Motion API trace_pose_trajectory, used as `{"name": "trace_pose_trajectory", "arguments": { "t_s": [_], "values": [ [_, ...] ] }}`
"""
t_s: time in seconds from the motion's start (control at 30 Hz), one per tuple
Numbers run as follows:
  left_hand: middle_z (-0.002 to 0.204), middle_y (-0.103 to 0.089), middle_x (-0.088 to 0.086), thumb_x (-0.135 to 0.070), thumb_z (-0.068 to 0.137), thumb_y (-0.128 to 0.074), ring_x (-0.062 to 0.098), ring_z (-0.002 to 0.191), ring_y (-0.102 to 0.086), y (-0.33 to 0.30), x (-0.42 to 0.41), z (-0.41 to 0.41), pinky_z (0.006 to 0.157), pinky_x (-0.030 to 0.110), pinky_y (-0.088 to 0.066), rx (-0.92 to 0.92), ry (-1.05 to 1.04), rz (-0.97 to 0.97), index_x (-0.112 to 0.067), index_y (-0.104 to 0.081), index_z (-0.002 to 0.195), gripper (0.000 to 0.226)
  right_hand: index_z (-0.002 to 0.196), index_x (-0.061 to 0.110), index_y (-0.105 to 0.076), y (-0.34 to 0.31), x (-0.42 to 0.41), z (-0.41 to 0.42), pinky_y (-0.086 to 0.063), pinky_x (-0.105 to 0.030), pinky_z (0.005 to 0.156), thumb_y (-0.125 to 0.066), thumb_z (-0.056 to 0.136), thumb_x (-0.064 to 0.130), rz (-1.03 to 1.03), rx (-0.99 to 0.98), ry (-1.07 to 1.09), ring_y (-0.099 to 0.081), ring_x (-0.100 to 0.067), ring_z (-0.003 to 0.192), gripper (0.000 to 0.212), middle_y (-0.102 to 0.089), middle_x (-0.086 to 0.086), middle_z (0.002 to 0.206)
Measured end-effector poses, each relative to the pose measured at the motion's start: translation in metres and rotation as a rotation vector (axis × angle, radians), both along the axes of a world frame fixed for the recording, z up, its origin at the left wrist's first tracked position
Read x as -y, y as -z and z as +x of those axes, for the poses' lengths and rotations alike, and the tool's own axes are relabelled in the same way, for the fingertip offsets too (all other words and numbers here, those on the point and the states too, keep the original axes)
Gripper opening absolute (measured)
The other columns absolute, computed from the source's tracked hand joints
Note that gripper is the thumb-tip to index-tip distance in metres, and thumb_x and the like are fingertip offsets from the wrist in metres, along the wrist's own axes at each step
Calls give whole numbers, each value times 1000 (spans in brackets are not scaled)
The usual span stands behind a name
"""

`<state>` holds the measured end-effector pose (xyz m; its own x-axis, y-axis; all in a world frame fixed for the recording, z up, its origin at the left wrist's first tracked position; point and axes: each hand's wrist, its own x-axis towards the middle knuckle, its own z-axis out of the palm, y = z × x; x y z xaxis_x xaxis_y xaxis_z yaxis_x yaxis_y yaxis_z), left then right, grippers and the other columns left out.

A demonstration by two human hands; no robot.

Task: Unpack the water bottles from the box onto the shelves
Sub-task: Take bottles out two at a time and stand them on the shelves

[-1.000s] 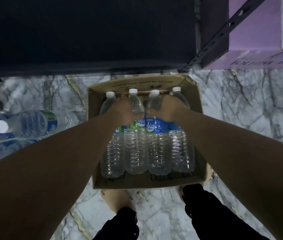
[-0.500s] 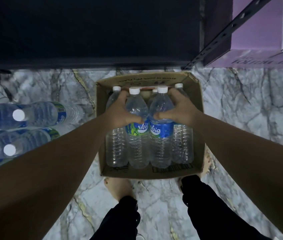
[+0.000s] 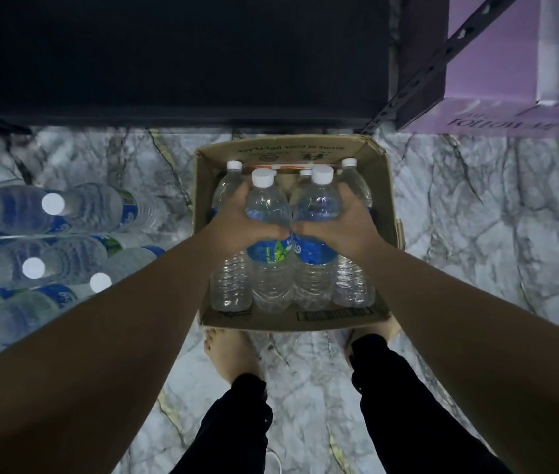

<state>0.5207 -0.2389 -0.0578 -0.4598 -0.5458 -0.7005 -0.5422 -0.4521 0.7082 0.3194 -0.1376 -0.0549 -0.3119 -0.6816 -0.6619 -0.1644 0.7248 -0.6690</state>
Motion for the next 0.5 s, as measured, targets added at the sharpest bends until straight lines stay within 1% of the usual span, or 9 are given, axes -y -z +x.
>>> {"name": "trace_pose_trajectory", "arguments": {
  "t_s": [0.07,0.13,0.2,0.27,0.3,0.37,0.4,0.47,0.5],
  "values": [
    [120,-74,-10,4,69,-93,3,104,-75,-5,1,2,88,28,-60,-32,34,45,-28,-44,147,98,129,29,-52,-3,-1,-6,-58,-47,102,-102,54,34,3,68,-46,-67,-13,116,90,-68,9,124],
    [122,-76,-8,4,67,-95,9,108,-75,-7,-1,5,91,33,-61,-36,33,34,-27,-47,147,98,124,27,-52,-7,-2,-9,-59,-45,99,-103,58,21,7,92,-76,-68,-11,111,83,-69,9,120],
    [117,-78,-9,0,63,-98,12,108,-76,-10,-6,9,95,39,-61,-13,-23,-26,-24,-58,138,89,124,24,-53,-12,-4,-10,-59,-30,93,-101,62,14,-21,80,-54,-69,2,102,79,-69,13,114],
    [115,-79,-8,-8,56,-102,15,107,-76,-15,-14,14,97,45,-61,6,-107,-81,-22,-66,131,84,128,20,-55,-20,-7,-7,-53,-11,79,-100,64,13,-42,25,-32,-65,17,89,78,-67,19,106],
    [116,-79,-6,-14,53,-102,17,108,-76,-17,-19,16,98,48,-60,-1,-138,-98,-22,-67,130,86,130,20,-56,-23,-9,-5,-51,-7,76,-99,65,15,-49,-11,-21,-63,18,87,78,-66,22,105],
    [117,-79,-7,-25,48,-102,16,110,-75,-28,-26,20,100,48,-60,-5,-182,-129,-21,-68,131,89,133,21,-59,-32,-11,-2,-51,-8,77,-99,65,19,-70,-59,-3,-60,16,88,79,-65,25,104],
    [117,-79,-8,-29,46,-101,14,110,-75,-34,-27,22,100,47,-60,0,-197,-144,-21,-69,129,89,133,21,-59,-37,-12,-1,-49,-6,75,-99,65,20,-83,-74,-2,-58,16,89,79,-65,24,105],
    [116,-79,-9,-27,49,-103,13,110,-75,-51,-26,25,101,48,-59,-2,-216,-175,-21,-70,126,84,132,23,-61,-52,-11,0,-44,-2,72,-101,64,24,-106,-102,-16,-59,15,95,79,-68,21,109],
    [115,-79,-9,-24,52,-103,13,109,-75,-61,-24,26,101,49,-59,-4,-219,-191,-22,-70,124,79,130,23,-62,-62,-9,0,-45,-4,74,-101,63,26,-116,-116,-13,-61,12,99,78,-69,19,112]
  ]
}}
